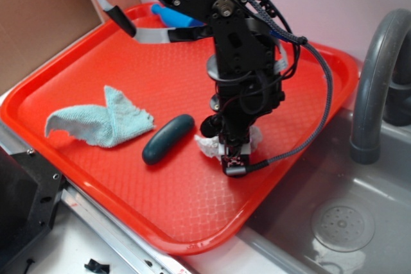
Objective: Grab the white paper.
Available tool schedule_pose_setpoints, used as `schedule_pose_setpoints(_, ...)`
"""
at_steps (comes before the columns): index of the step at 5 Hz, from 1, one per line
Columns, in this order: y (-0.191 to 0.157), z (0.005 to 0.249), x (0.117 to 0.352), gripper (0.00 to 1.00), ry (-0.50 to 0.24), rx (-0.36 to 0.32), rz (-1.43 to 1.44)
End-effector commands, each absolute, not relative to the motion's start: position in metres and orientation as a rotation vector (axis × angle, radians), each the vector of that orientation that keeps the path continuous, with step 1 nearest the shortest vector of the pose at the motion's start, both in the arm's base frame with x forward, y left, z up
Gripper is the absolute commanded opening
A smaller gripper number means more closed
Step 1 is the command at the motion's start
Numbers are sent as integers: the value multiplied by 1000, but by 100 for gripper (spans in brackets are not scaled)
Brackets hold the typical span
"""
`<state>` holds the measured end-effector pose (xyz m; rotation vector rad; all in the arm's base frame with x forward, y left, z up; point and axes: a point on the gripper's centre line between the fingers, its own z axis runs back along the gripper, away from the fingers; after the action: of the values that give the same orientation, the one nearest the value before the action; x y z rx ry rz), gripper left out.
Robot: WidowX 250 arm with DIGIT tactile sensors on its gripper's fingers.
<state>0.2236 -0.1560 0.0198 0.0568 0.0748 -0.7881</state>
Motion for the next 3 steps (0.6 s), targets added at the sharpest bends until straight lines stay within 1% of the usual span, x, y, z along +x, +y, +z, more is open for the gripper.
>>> schedule_pose_setpoints(1, -125, 106, 224, 0, -13, -27, -532)
schedule_pose_setpoints(2, -105, 150, 213, 0, -58, -37, -332)
schedule_pose_setpoints(3, -81, 191, 192, 0, -109, -49, -167)
